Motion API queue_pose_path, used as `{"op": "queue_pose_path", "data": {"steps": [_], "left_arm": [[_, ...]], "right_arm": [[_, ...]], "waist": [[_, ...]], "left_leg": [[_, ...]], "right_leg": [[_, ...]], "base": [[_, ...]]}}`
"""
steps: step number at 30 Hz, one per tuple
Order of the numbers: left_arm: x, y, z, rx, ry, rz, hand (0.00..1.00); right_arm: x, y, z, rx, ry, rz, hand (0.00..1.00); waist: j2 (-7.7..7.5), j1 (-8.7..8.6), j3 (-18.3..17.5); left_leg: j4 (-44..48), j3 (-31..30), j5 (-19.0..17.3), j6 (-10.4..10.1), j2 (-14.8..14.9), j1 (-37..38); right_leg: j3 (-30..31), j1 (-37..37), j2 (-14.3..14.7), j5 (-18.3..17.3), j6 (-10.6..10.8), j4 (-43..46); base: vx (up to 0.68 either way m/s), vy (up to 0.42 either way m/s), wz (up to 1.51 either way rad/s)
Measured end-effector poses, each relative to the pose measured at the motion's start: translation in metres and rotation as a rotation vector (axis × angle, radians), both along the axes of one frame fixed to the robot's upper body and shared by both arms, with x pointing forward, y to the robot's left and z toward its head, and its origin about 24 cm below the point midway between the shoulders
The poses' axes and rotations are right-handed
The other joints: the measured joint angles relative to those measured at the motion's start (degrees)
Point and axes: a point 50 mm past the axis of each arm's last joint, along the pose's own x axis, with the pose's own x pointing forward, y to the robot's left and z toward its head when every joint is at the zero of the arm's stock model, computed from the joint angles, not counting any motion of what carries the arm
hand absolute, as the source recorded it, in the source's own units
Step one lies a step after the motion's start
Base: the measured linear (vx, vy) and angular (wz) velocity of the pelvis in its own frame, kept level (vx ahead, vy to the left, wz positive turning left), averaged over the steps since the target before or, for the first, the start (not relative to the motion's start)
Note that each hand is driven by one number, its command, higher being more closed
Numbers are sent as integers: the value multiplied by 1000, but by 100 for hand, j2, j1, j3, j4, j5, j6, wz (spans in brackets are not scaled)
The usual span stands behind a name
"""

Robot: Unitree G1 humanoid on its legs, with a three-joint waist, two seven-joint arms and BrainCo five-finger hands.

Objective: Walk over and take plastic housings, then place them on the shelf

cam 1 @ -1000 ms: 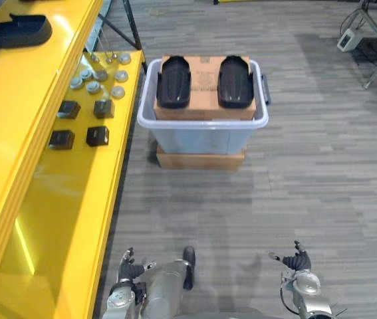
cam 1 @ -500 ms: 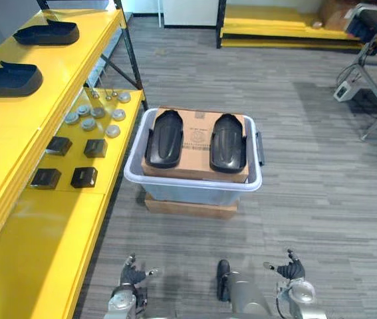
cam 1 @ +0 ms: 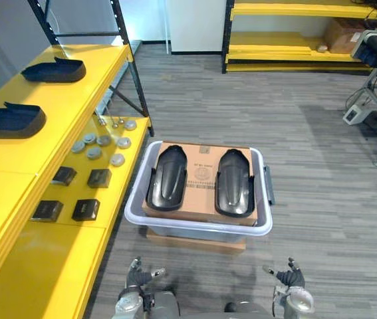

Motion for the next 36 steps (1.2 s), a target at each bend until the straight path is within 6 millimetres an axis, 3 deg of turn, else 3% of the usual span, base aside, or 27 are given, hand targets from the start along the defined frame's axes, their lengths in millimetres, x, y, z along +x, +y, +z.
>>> {"op": "queue_pose_path", "data": {"steps": [4,7,10,13,18,27,33,36], "left_arm": [[-2,5,0,13,9,-1,0],[-7,5,-2,14,23,2,0],[-11,9,-2,27,29,-2,0],[-13,12,-2,36,31,-2,0],[-15,9,-2,36,36,-19,0],[-15,6,-2,61,40,-80,0],[-17,7,-3,64,40,-77,0],[-16,5,-2,67,28,-80,0]], "right_arm": [[-5,-16,3,-21,-14,-113,0],[0,-33,17,-81,-73,-158,0],[13,-53,55,-186,-240,-195,0],[32,-60,94,-271,-417,-166,0],[57,-58,125,-375,-530,-74,0],[91,-48,141,-597,-506,173,0],[117,-42,118,-580,-372,195,0],[137,-44,119,-592,-331,191,0]], "waist": [[8,-10,-21],[32,-29,-63],[35,-44,-87],[21,-38,-99],[10,-29,-136],[28,-21,-156],[67,3,-117],[230,35,46]], "left_leg": [[-230,161,11,17,-85,128],[-363,287,11,17,-100,138],[-462,348,9,19,-119,134],[-543,354,10,20,-129,136],[-629,228,13,21,-154,137],[-952,-339,314,123,-287,73],[-1250,-644,682,155,-394,-50],[-1496,-733,944,166,-413,-181]], "right_leg": [[176,-74,-32,36,53,-116],[308,-162,-33,59,81,-194],[380,-194,-33,98,96,-280],[401,-192,-27,104,100,-326],[345,-108,-30,107,101,-460],[-74,-3,-92,116,88,-497],[-355,-80,-164,120,83,-507],[-397,-290,-165,240,100,-504]], "base": [[7,49,-22],[33,21,-22],[93,12,-14],[89,-4,-4],[65,-8,10],[11,-7,33],[-79,0,29],[-157,20,12]]}}
